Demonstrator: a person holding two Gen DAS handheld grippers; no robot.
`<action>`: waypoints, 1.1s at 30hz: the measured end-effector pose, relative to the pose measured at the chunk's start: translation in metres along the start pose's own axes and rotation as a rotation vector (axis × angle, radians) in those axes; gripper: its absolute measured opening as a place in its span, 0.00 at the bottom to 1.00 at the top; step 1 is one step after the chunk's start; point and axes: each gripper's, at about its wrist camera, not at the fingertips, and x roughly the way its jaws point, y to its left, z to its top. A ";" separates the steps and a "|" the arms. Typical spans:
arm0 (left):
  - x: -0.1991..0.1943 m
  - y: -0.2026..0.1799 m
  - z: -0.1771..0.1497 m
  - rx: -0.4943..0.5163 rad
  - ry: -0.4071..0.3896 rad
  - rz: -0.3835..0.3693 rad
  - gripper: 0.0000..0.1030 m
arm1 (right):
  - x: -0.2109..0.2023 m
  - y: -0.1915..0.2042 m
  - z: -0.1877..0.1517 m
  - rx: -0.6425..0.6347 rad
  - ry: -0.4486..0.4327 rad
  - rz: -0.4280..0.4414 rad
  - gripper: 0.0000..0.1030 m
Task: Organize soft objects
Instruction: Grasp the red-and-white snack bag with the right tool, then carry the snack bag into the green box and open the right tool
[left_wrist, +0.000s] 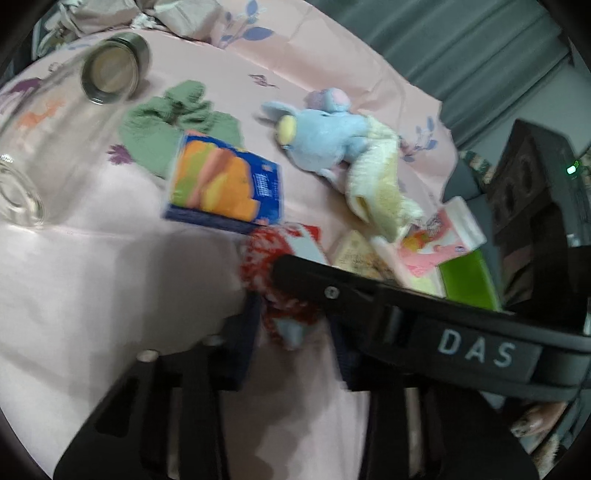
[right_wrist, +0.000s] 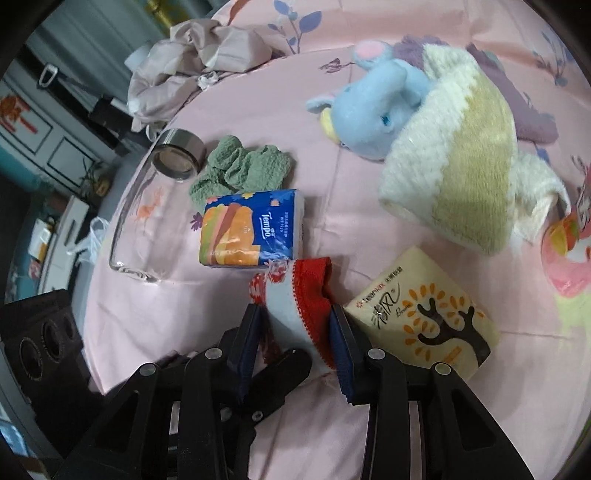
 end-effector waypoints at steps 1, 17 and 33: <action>-0.002 -0.004 -0.001 0.017 -0.009 0.012 0.26 | -0.003 -0.002 -0.001 0.013 -0.007 0.014 0.36; -0.032 -0.160 0.001 0.416 -0.098 -0.104 0.24 | -0.157 -0.043 -0.031 0.127 -0.405 0.031 0.35; 0.069 -0.290 -0.034 0.670 0.130 -0.284 0.25 | -0.249 -0.194 -0.085 0.603 -0.639 -0.113 0.35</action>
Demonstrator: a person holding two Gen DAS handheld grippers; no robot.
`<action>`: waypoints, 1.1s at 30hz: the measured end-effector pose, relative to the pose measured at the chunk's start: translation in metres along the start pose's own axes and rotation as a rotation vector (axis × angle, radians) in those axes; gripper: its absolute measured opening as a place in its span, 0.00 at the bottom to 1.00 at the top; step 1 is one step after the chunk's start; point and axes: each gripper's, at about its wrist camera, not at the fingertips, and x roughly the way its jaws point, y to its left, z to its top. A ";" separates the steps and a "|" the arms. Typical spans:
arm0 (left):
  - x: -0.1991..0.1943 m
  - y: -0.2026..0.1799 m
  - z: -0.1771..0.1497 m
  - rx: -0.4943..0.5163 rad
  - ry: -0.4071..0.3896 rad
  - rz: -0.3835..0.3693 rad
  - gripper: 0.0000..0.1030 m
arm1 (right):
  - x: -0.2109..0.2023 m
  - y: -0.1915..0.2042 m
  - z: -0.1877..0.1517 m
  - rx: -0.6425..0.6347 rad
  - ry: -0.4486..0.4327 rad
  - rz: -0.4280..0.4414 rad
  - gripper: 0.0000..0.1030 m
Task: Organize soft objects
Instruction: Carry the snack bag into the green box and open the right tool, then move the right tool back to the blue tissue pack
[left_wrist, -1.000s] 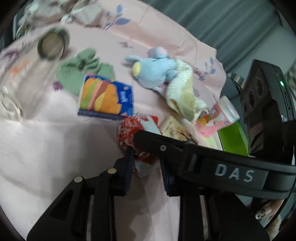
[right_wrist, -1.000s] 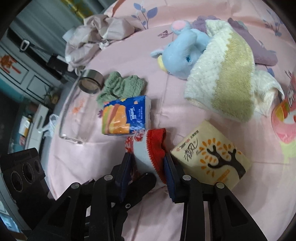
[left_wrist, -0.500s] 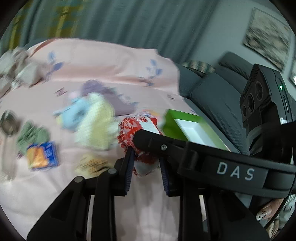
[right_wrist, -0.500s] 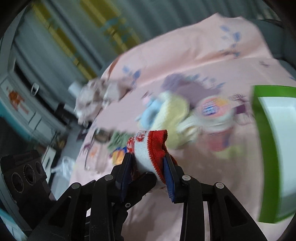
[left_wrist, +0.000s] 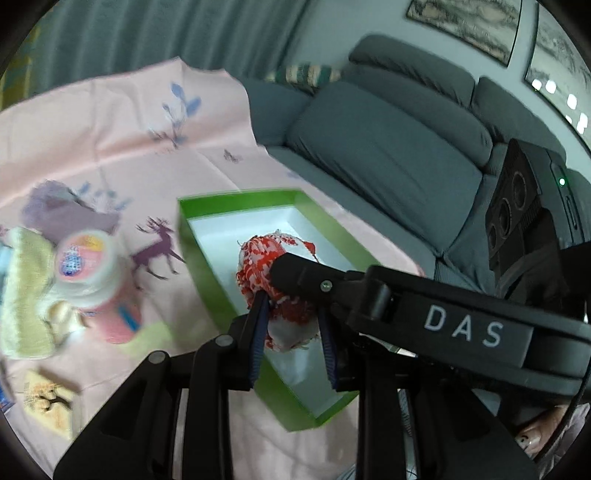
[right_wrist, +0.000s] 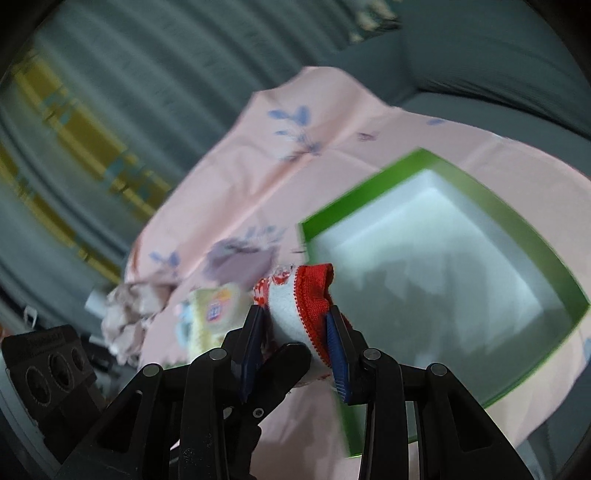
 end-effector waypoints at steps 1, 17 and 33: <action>0.010 -0.002 0.000 -0.004 0.019 -0.002 0.25 | 0.003 -0.008 0.002 0.023 0.007 -0.023 0.35; -0.018 0.019 -0.004 -0.063 -0.028 0.116 0.63 | 0.029 -0.047 0.013 0.079 -0.040 -0.420 0.62; -0.203 0.189 -0.095 -0.422 -0.190 0.505 0.74 | 0.089 -0.004 -0.010 -0.153 0.050 -0.583 0.63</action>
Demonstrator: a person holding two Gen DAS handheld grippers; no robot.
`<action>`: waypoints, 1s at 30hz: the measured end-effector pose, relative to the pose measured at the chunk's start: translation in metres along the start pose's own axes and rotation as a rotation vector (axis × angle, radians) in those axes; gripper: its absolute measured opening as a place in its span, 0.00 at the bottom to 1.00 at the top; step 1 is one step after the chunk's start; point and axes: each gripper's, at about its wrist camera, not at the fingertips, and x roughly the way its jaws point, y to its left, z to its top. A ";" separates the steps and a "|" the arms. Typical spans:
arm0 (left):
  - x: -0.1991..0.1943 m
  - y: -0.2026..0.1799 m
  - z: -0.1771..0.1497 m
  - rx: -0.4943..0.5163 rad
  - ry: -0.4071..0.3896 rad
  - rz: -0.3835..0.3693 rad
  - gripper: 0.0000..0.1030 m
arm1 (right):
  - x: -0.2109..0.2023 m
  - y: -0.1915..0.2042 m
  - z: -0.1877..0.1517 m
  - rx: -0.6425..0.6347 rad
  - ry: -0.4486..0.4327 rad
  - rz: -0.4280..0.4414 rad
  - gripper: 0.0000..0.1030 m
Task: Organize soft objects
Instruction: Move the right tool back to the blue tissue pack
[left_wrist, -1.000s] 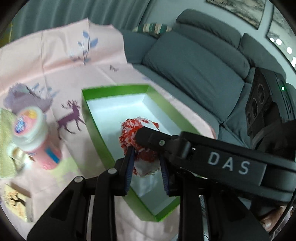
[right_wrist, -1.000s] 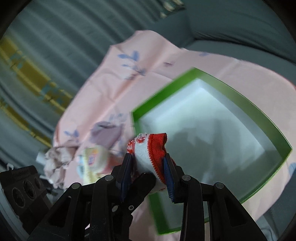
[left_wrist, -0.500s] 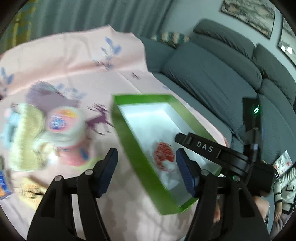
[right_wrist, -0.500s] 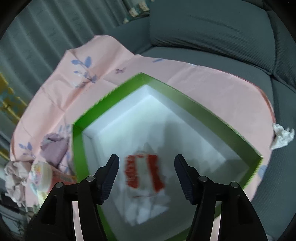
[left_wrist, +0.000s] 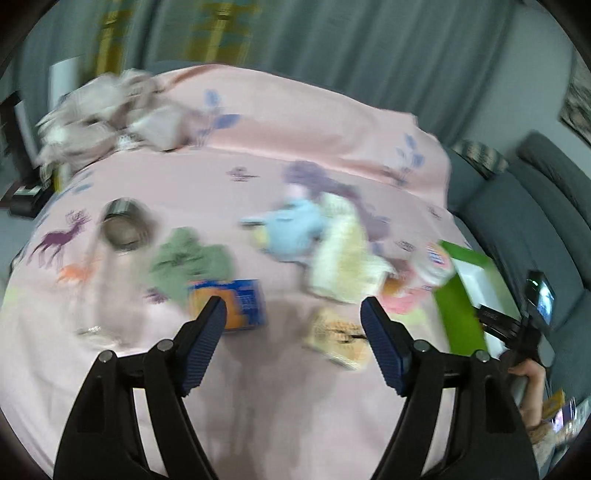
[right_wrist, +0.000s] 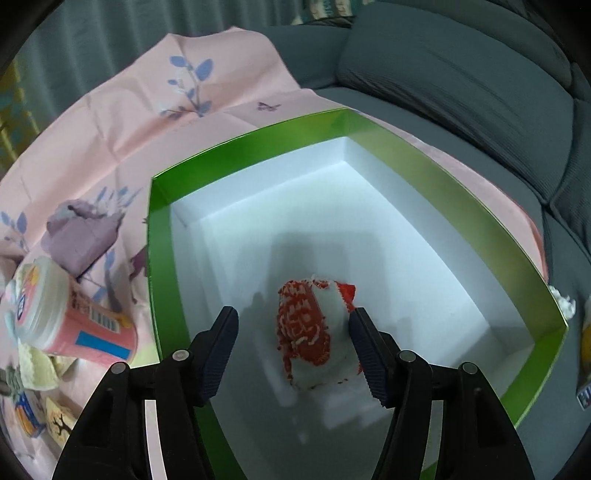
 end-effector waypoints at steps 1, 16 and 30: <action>0.001 0.011 -0.003 -0.026 -0.002 0.002 0.74 | -0.001 0.003 -0.001 -0.019 -0.005 0.009 0.63; 0.014 0.074 -0.013 -0.224 0.053 0.106 0.79 | -0.034 0.038 -0.036 -0.196 -0.179 0.148 0.75; 0.038 0.075 -0.015 -0.220 0.122 0.075 0.81 | -0.095 0.201 -0.068 -0.461 0.169 0.827 0.86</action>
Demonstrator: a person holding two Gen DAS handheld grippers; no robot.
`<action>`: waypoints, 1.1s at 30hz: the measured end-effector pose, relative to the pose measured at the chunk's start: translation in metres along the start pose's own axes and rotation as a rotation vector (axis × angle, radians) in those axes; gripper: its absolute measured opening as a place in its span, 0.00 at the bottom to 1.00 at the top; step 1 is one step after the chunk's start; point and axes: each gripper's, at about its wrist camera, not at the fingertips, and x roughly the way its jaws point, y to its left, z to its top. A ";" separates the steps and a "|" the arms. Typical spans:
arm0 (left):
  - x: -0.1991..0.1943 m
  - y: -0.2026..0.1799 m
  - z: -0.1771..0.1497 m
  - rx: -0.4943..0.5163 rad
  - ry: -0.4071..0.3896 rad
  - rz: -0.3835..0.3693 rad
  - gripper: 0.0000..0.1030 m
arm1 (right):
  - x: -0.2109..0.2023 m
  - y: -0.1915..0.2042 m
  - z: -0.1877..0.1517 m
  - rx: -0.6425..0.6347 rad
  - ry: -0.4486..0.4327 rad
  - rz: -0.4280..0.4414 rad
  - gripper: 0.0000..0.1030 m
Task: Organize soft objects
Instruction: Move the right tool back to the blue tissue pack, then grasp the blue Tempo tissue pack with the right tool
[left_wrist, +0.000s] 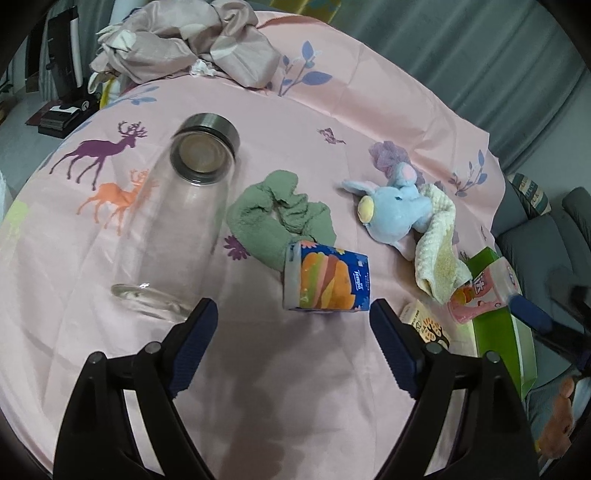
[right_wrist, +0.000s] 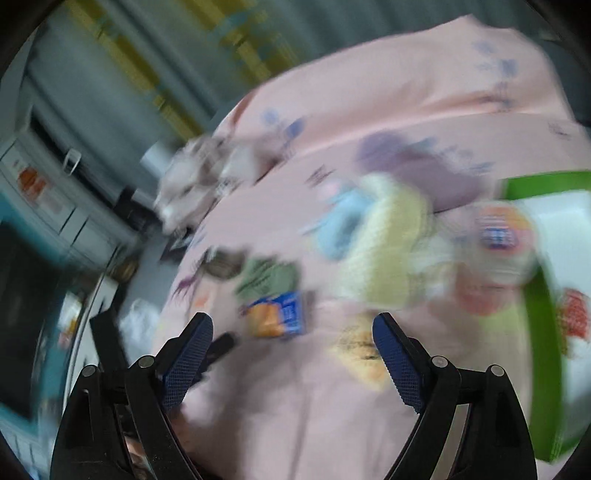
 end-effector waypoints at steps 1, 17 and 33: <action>0.002 -0.001 0.000 0.004 0.003 -0.001 0.80 | 0.014 0.005 0.002 -0.014 0.031 0.004 0.86; 0.050 -0.008 0.002 -0.002 0.088 -0.038 0.43 | 0.142 -0.012 0.005 -0.006 0.294 0.049 0.62; 0.008 -0.040 -0.008 0.140 -0.019 -0.078 0.39 | 0.098 -0.005 -0.008 -0.029 0.171 0.022 0.52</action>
